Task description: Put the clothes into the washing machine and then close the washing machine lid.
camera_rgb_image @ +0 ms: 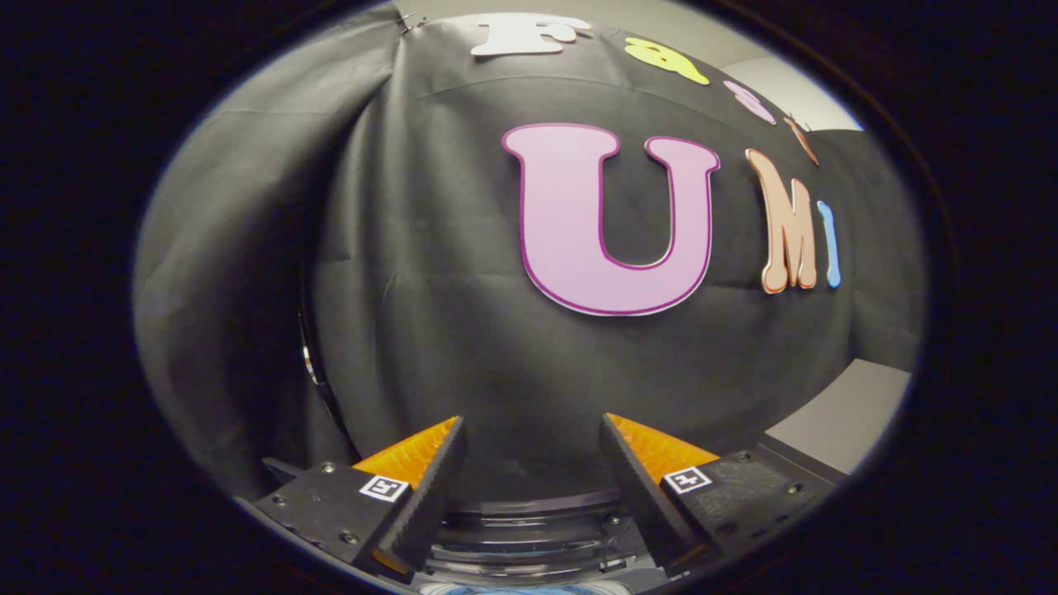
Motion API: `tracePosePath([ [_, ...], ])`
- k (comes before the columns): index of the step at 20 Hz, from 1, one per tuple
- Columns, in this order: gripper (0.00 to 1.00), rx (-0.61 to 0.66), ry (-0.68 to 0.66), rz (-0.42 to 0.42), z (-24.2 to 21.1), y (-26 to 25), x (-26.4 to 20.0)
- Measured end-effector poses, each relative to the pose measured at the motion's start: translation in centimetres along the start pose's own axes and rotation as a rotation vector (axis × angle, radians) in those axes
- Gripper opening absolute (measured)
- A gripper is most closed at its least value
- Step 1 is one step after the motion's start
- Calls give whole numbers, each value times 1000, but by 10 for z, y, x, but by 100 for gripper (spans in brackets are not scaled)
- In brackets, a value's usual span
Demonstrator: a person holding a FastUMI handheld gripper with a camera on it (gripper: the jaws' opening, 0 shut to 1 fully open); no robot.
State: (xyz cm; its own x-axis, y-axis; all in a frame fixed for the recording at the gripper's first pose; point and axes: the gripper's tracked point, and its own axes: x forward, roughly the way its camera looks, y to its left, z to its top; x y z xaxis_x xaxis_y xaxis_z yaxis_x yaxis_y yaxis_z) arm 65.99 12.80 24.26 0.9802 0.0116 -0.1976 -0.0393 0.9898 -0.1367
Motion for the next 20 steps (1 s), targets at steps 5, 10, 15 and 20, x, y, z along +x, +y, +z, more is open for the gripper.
tracePosePath([
  [5,96,47,45,20,-29,0,3],
  [10,95,43,51,65,-29,2,-1],
  [15,95,44,38,65,-22,-4,-3],
  [20,96,46,28,61,-13,-16,-12],
])
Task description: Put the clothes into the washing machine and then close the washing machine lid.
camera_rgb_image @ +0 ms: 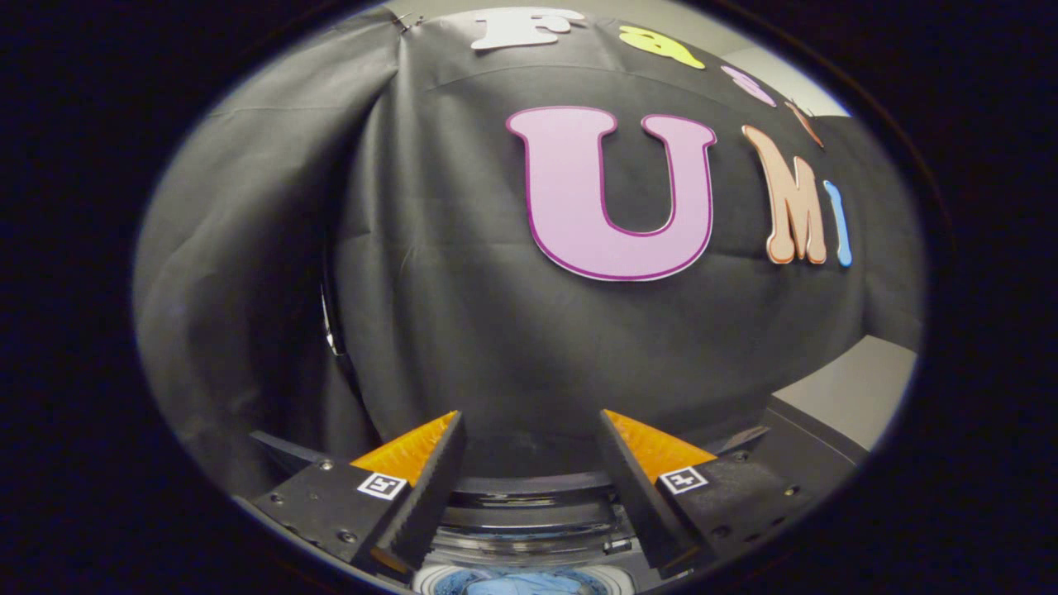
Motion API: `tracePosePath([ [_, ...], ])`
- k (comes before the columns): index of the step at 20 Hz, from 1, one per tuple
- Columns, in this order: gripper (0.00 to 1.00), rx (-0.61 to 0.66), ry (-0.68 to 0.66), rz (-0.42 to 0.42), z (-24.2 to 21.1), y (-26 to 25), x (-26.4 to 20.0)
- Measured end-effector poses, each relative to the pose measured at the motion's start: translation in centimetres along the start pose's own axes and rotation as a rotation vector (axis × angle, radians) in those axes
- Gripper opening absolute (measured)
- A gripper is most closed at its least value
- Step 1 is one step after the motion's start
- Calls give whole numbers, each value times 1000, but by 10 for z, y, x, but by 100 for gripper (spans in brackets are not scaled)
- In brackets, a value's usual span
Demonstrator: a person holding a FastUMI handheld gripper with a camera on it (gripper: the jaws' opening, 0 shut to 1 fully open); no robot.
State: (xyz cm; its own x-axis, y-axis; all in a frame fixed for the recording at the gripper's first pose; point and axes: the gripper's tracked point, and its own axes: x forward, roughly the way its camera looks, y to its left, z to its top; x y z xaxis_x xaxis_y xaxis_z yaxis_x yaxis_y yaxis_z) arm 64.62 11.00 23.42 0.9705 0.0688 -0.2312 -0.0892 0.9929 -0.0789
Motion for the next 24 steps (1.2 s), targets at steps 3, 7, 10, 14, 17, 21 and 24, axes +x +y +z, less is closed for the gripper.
tracePosePath([
  [3,95,3,-23,-5,5,-3,-1],
  [7,96,4,-24,-11,4,-5,-7],
  [10,95,2,-19,-13,3,-7,-13],
  [14,95,2,-20,-15,3,-7,-22],
  [17,95,1,-19,-13,0,-5,-27],
  [21,95,2,-32,-26,-4,-4,-29],
  [24,95,1,-32,-28,-6,-5,-30],
])
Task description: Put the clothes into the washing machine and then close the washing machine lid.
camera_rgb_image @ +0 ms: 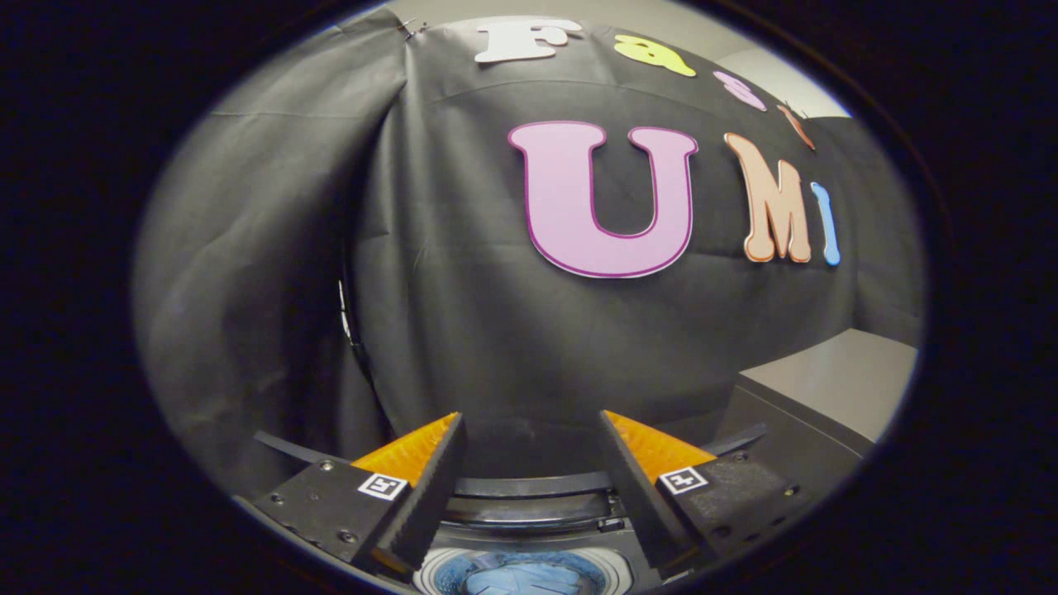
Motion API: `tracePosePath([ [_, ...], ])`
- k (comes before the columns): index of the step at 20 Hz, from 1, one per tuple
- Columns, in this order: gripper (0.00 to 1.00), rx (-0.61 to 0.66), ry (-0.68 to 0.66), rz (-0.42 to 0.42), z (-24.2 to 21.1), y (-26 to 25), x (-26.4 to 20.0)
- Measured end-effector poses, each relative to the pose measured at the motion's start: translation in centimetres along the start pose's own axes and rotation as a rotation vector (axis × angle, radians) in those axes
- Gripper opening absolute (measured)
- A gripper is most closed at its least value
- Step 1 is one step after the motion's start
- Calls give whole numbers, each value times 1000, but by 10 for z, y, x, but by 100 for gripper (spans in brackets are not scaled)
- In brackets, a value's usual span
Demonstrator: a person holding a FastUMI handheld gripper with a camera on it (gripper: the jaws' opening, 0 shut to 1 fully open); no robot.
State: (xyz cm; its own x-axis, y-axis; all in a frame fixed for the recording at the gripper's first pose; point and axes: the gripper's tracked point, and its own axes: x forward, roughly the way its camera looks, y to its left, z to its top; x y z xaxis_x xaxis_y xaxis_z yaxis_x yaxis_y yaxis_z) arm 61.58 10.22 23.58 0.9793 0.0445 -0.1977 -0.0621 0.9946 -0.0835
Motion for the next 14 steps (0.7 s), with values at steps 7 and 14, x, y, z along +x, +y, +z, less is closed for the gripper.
tracePosePath([
  [7,95,1,-14,5,-4,-1,-7],
  [14,96,-2,-7,9,-10,-4,-15],
])
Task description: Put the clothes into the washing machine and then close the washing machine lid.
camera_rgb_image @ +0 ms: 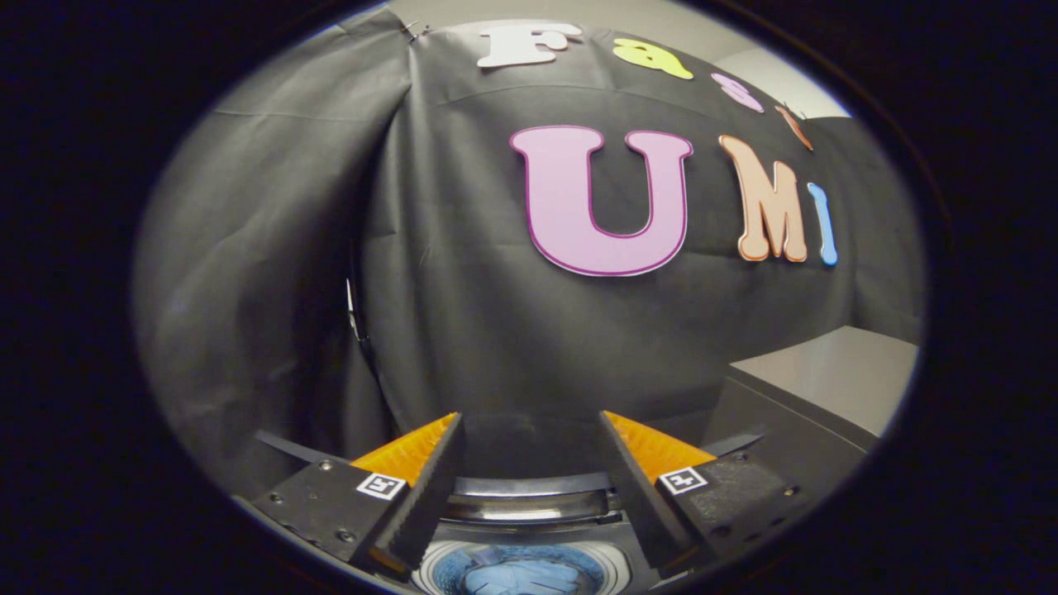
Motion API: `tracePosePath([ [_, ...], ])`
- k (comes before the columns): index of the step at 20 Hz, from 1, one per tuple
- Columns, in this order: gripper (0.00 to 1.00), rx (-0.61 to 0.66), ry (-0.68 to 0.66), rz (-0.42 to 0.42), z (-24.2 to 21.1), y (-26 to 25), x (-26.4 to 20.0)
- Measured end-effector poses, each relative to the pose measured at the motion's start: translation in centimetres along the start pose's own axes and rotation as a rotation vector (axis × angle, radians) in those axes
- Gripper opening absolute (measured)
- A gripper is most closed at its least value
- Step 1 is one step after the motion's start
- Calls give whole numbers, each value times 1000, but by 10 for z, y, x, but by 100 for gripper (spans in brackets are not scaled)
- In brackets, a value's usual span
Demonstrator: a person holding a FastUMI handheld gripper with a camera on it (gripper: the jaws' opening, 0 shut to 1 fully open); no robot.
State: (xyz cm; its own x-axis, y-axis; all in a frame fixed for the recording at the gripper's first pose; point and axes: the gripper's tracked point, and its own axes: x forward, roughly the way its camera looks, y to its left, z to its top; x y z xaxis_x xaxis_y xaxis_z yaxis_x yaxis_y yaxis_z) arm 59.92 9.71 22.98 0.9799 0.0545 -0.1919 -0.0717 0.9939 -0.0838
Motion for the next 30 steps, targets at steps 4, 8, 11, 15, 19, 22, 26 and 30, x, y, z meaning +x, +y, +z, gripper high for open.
tracePosePath([
  [4,97,-1,-5,2,-4,-2,-7],
  [8,97,-1,-14,3,-10,-4,-18],
  [11,98,-2,-6,17,-20,-4,-28],
  [15,97,29,69,38,-48,-8,-39],
  [19,98,69,145,30,-79,-24,-47],
  [22,97,93,157,16,-87,-33,-56],
  [26,97,86,152,8,-81,-41,-79],
  [30,97,100,160,43,-71,-41,-114],
])
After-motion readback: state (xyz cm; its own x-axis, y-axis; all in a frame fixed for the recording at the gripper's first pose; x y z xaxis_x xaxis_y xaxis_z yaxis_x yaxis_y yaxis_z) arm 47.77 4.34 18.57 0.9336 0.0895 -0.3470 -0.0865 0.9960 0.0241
